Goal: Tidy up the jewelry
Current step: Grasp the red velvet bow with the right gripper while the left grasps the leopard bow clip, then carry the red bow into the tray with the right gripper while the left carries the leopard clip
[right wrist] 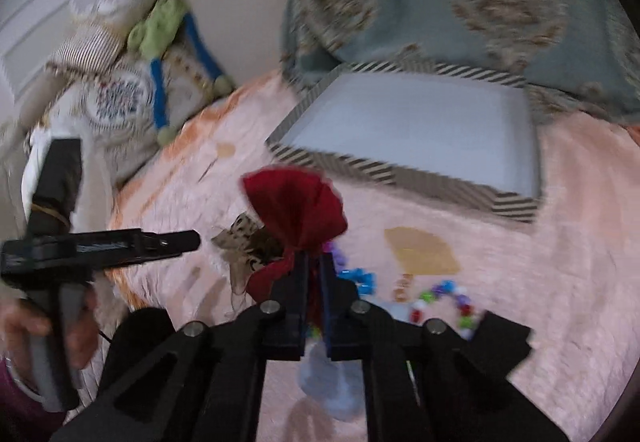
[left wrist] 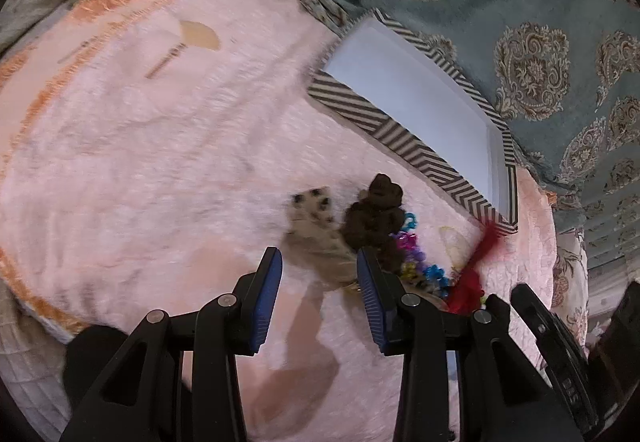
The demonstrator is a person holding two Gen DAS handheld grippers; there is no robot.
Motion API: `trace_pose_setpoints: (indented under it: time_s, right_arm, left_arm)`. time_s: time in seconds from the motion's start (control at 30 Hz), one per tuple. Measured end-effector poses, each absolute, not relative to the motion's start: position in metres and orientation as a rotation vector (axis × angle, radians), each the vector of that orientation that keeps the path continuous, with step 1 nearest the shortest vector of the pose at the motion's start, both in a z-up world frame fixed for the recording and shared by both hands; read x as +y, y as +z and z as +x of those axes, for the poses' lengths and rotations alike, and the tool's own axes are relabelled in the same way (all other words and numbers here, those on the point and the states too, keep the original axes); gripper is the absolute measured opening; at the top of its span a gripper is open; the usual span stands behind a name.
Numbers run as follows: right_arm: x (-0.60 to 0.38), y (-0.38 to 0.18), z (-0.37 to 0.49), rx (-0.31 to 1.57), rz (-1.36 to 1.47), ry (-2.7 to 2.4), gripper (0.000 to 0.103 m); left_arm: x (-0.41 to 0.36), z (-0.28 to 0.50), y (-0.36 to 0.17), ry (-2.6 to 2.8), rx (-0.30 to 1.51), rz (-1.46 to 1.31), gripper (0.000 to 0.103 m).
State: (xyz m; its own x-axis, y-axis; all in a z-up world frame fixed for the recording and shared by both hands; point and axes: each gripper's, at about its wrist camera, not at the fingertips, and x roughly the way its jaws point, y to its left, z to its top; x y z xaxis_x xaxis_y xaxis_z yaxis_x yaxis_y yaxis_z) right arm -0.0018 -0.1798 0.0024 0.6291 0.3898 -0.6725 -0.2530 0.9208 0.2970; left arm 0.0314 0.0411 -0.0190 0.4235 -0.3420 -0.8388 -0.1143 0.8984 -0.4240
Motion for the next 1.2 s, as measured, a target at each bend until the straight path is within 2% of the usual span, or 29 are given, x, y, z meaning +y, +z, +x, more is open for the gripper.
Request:
trace_pose_setpoints:
  time_s: [0.3, 0.33, 0.4, 0.47, 0.53, 0.7, 0.73, 0.77, 0.87, 1.03, 1.2]
  right_arm:
    - [-0.182, -0.008, 0.002, 0.852, 0.146, 0.350, 0.003]
    - [-0.181, -0.010, 0.001, 0.849, 0.138, 0.342, 0.007]
    - [-0.179, -0.012, 0.010, 0.868, 0.135, 0.344, 0.021]
    - [-0.176, -0.013, 0.022, 0.874, 0.134, 0.348, 0.049]
    - [-0.171, -0.017, 0.037, 0.889, 0.121, 0.347, 0.056]
    - [-0.150, -0.047, 0.076, 1.027, 0.073, 0.373, 0.054]
    - [-0.148, -0.052, 0.078, 1.039, 0.077, 0.385, 0.036]
    - [-0.146, -0.056, 0.079, 1.046, 0.086, 0.393, 0.016]
    - [-0.153, -0.043, 0.068, 0.972, 0.105, 0.380, 0.016]
    - [-0.183, 0.005, 0.046, 0.828, 0.183, 0.364, 0.016]
    - [-0.201, 0.028, 0.028, 0.785, 0.198, 0.345, 0.016]
  left_arm:
    - [0.023, 0.040, -0.031, -0.135, 1.170, -0.434, 0.022]
    - [0.022, 0.042, -0.034, -0.132, 1.183, -0.433, 0.022]
    - [0.021, 0.043, -0.034, -0.135, 1.182, -0.432, 0.022]
    - [0.017, 0.046, -0.034, -0.134, 1.181, -0.415, 0.022]
    - [0.013, 0.048, -0.036, -0.140, 1.189, -0.405, 0.022]
    - [0.004, 0.050, -0.042, -0.165, 1.195, -0.364, 0.022]
    - [0.004, 0.049, -0.043, -0.169, 1.188, -0.366, 0.020]
    - [0.006, 0.049, -0.044, -0.173, 1.185, -0.380, 0.009]
    - [0.015, 0.048, -0.039, -0.190, 1.178, -0.396, 0.000]
    - [0.024, 0.046, -0.010, -0.204, 1.124, -0.383, 0.000]
    - [0.030, 0.040, 0.015, -0.208, 1.071, -0.327, 0.000]
